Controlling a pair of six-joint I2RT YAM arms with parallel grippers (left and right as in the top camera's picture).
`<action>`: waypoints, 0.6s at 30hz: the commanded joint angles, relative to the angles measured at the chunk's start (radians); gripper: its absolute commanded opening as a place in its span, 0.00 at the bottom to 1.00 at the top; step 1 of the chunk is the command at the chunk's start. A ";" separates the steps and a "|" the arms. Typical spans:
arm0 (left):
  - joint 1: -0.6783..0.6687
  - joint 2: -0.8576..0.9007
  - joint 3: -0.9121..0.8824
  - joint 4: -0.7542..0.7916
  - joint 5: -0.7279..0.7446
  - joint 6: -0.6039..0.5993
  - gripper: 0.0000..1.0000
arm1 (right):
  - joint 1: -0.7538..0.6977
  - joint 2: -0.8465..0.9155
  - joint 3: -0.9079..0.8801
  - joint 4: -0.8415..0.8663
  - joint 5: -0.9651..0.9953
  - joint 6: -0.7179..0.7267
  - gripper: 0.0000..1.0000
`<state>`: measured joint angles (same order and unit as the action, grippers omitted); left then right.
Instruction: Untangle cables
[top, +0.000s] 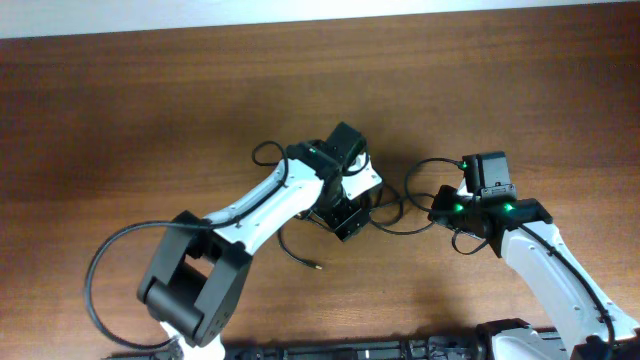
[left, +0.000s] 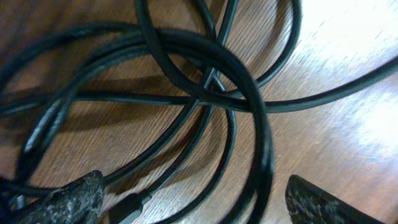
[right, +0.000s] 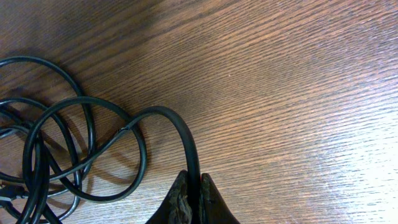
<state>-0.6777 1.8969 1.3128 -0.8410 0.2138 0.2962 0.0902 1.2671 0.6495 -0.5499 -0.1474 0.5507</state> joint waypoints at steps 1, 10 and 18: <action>-0.014 0.025 -0.007 -0.008 -0.032 0.016 0.89 | -0.006 0.002 -0.002 0.000 -0.002 0.008 0.04; 0.066 -0.070 0.073 -0.106 -0.144 -0.101 0.00 | -0.007 0.002 -0.002 -0.009 0.010 -0.054 0.04; 0.633 -0.508 0.113 -0.061 0.050 -0.246 0.00 | -0.114 -0.058 0.257 -0.266 0.193 -0.106 0.04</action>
<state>-0.2024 1.5017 1.4055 -0.9253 0.1547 0.1310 0.0322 1.2552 0.7593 -0.7521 -0.0772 0.4892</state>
